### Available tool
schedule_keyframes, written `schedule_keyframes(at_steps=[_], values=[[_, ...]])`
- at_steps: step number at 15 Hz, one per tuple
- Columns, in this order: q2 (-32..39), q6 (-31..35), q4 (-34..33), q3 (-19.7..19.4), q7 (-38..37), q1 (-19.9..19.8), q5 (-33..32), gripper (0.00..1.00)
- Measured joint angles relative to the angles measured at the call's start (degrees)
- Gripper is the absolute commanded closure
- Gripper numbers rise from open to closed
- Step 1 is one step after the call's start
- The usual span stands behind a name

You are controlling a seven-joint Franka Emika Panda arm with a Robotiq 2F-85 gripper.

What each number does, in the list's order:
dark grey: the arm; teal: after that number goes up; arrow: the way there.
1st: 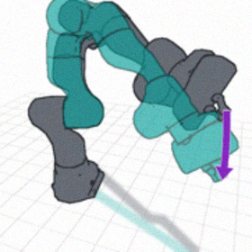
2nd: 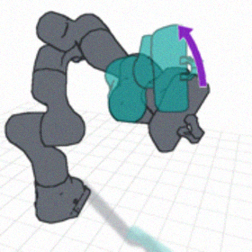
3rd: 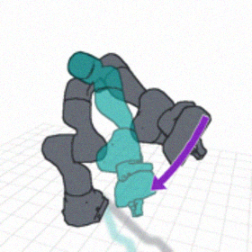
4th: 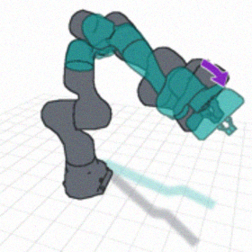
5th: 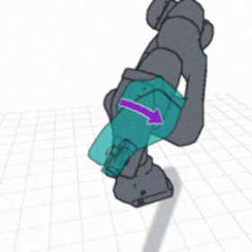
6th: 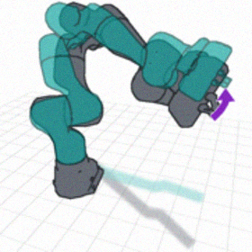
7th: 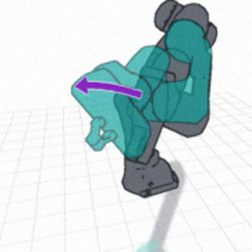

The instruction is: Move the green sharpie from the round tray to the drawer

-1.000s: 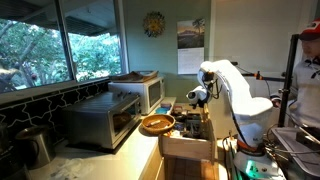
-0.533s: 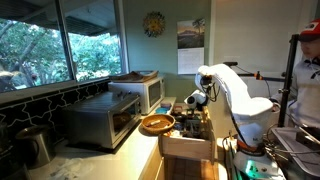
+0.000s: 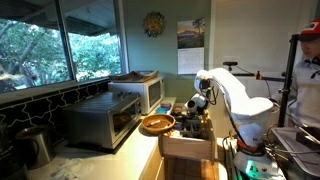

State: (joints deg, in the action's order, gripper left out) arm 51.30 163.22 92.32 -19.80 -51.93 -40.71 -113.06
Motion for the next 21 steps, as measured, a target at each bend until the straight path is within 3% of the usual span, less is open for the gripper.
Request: schedule_keyframes(at_steps=[1,8,11,14,16,18,21], values=[[0.3,0.0,-0.4,0.0,0.0,-0.1,0.0,0.50],[0.1,1.6,-0.6,-0.8,3.0,-0.5,0.5,0.01],[-4.5,8.0,1.0,-1.4,1.1,-0.9,-0.5,0.00],[-13.3,18.5,3.4,-0.2,-5.0,-2.8,-8.3,0.00],[-19.7,23.3,3.8,4.6,-9.3,-6.8,-15.4,0.00],[-26.6,26.9,3.9,12.9,-11.0,-13.4,-20.4,0.00],[-36.0,31.5,3.5,26.2,-10.5,-24.3,-21.2,0.00]])
